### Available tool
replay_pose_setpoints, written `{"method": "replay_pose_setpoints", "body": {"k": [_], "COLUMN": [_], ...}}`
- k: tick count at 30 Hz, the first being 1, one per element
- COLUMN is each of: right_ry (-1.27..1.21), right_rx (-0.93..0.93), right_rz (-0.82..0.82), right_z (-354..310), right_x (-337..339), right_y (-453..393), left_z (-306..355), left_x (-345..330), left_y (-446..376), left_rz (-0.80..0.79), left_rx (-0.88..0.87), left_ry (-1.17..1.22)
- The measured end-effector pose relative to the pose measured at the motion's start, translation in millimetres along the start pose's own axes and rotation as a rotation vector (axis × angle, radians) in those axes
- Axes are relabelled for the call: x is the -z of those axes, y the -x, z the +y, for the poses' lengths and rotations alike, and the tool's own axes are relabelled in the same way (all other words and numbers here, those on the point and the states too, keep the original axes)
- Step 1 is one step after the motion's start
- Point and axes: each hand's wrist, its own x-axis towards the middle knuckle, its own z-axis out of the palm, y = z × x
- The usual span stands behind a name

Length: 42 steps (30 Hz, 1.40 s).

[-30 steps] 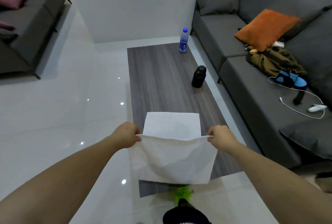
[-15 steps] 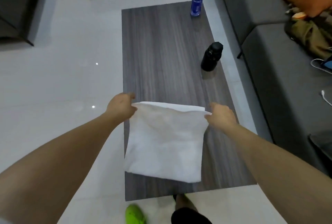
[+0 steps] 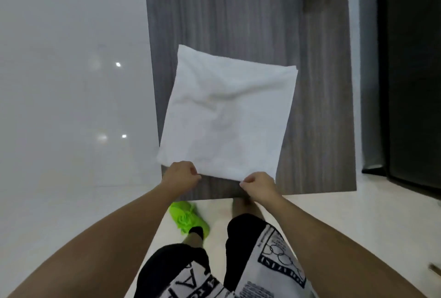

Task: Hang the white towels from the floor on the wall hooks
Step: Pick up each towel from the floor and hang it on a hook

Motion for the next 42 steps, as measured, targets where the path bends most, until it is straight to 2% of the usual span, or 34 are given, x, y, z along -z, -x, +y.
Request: {"method": "replay_pose_setpoints", "body": {"k": [2, 3, 5, 7, 10, 12, 14, 18, 22, 27, 29, 32, 36, 42], "right_ry": [-0.343, -0.572, -0.975, -1.226, -1.455, -1.560, -1.572, -1.370, -1.031, -0.295, -0.112, 0.201, 0.518, 0.660], "right_rx": [-0.127, -0.206, -0.334, -0.437, -0.472, -0.464, -0.450, -0.315, -0.009, 0.535, 0.663, 0.813, 1.084, 1.647], "right_rz": [-0.052, -0.094, -0.136, -0.082, -0.106, -0.142, -0.090, 0.169, 0.490, 0.597, 0.621, 0.716, 0.845, 0.955], "right_z": [4.1, 3.5, -1.2, -6.4, -16.8, -28.2, -41.7, -75.1, -127.5, -200.0, -226.7, -269.0, -321.2, -378.3], "right_x": [-23.0, -31.1, -42.5, -50.2, -61.4, -65.5, -63.6, -42.9, -6.0, 32.2, 41.2, 43.7, 13.8, -97.7], "right_y": [-5.9, -9.1, -14.0, -17.9, -14.3, -6.3, 3.2, 30.1, 71.5, 137.1, 165.3, 216.5, 298.0, 430.9], "left_z": [-2.7, -3.2, -0.4, 2.5, 6.7, 10.3, 14.7, 32.2, 62.5, 77.4, 67.7, 32.7, -41.9, -196.1], "left_x": [-26.9, -38.0, -51.2, -55.4, -57.6, -55.0, -45.9, -4.2, 62.7, 160.7, 196.7, 247.2, 297.3, 331.3], "left_y": [-5.7, -9.0, -14.4, -19.2, -24.8, -23.3, -15.7, 3.0, 33.9, 99.9, 130.7, 182.6, 259.1, 381.0], "left_rz": [-0.023, -0.041, -0.122, -0.170, -0.164, -0.142, -0.086, 0.106, 0.363, 0.638, 0.738, 0.908, 1.108, 1.382], "left_rx": [0.085, 0.165, 0.386, 0.536, 0.579, 0.573, 0.552, 0.433, 0.245, -0.112, -0.221, -0.266, -0.290, -0.156], "left_ry": [0.145, 0.347, 0.905, 1.284, 1.552, 1.635, 1.661, 1.584, 1.396, 1.064, 0.853, 0.565, 0.465, 0.233]}}
